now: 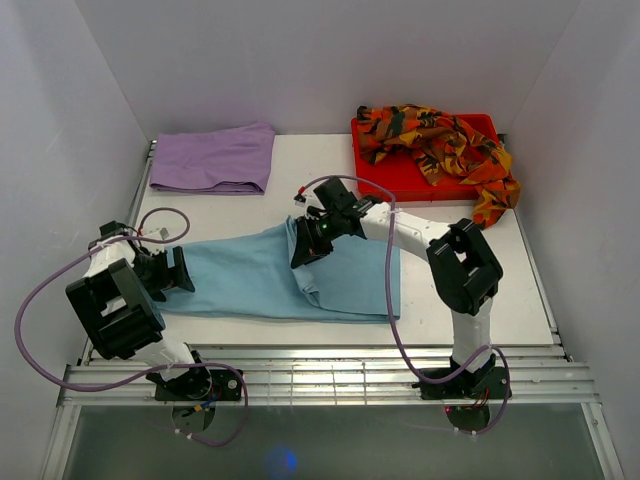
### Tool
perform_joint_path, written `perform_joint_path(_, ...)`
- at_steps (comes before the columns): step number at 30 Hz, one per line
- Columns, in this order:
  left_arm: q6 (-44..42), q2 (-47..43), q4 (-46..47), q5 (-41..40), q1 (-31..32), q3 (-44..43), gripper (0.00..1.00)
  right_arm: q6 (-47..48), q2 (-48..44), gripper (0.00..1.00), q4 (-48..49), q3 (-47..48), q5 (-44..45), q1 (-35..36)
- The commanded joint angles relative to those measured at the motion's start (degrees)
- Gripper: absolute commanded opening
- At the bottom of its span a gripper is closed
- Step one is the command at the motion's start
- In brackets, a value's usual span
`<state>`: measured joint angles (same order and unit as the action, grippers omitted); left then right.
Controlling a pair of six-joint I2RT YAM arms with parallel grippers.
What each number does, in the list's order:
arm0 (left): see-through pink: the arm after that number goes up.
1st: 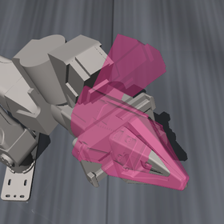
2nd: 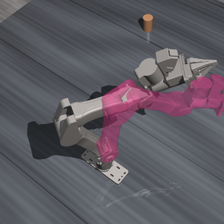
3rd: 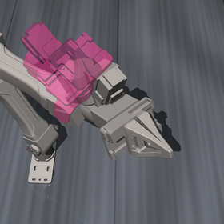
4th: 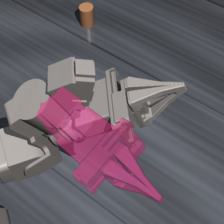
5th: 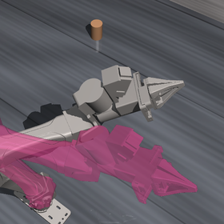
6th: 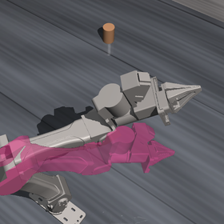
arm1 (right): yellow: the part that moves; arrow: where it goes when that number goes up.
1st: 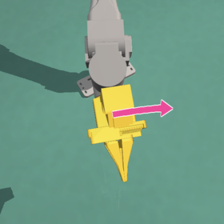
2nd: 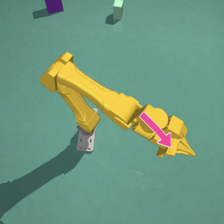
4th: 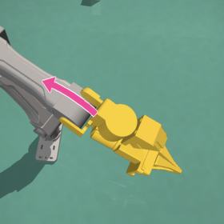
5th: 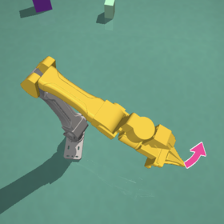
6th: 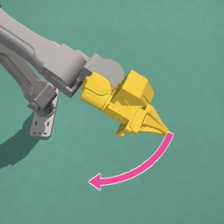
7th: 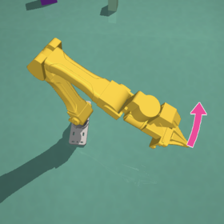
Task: Fold and stack the trousers
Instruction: Fold the trousers
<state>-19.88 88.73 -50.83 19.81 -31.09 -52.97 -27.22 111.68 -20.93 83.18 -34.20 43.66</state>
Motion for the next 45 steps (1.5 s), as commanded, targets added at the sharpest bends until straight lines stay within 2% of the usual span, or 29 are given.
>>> perform_joint_path(1,-0.3,-0.4,1.4,-0.9,0.4,0.4,0.98,-1.3,0.8,0.08,1.2,3.4,-2.2,1.1)
perform_joint_path(12,-0.9,0.5,2.8,-1.5,0.6,2.1,0.98,-1.7,2.1,0.08,0.7,5.4,-1.0,2.0)
perform_joint_path(20,-0.7,0.8,3.3,-1.7,0.6,2.2,0.98,-3.4,5.1,0.08,3.7,4.7,-2.5,2.2)
perform_joint_path(21,-0.8,0.8,3.2,-1.6,0.6,2.2,0.98,-3.4,5.5,0.12,4.0,4.7,-3.0,2.3)
perform_joint_path(22,-0.8,0.7,3.2,-1.5,0.6,2.0,0.98,-3.4,5.7,0.31,4.4,4.8,-3.0,2.4)
perform_joint_path(24,-1.1,-0.2,2.8,-0.1,0.6,1.1,0.98,-3.3,6.3,0.43,4.7,5.2,-3.5,2.3)
perform_joint_path(25,-1.3,-0.8,2.5,0.9,0.6,0.7,0.98,-3.1,6.4,0.59,5.4,5.5,-3.9,2.3)
perform_joint_path(28,-1.8,-4.2,0.4,6.0,0.6,-3.0,0.98,-0.3,5.7,0.76,5.4,8.0,-5.9,2.2)
perform_joint_path(31,-3.4,-7.8,-3.0,12.8,0.6,-8.6,0.98,5.6,3.2,0.84,4.9,9.1,-9.5,0.9)
perform_joint_path(35,-6.6,-10.2,-6.4,20.5,1.9,-14.6,0.98,16.8,-4.3,0.93,-3.5,6.9,-11.2,-6.0)
perform_joint_path(38,-4.0,-10.2,-6.8,23.1,6.6,-15.9,0.98,24.0,-9.1,0.93,-8.4,3.8,-10.8,-13.6)
perform_joint_path(39,-0.7,-10.1,-5.7,23.3,8.5,-15.7,0.98,26.9,-10.2,0.93,-11.9,1.6,-8.7,-15.6)
perform_joint_path(40,1.1,-9.8,-4.6,23.3,12.5,-15.2,0.97,28.6,-10.9,0.91,-13.4,0.2,-7.9,-17.7)
perform_joint_path(41,3.2,-9.4,-1.5,21.9,14.6,-13.8,0.95,30.7,-12.5,0.90,-14.5,-1.2,-7.4,-21.7)
perform_joint_path(43,8.4,-8.7,1.9,20.4,21.2,-12.5,0.93,32.2,-14.2,0.89,-16.5,-5.3,-4.7,-25.5)
perform_joint_path(45,11.3,-7.2,6.5,17.6,25.0,-11.1,0.88,34.6,-16.0,0.88,-18.0,-7.6,-2.6,-30.5)
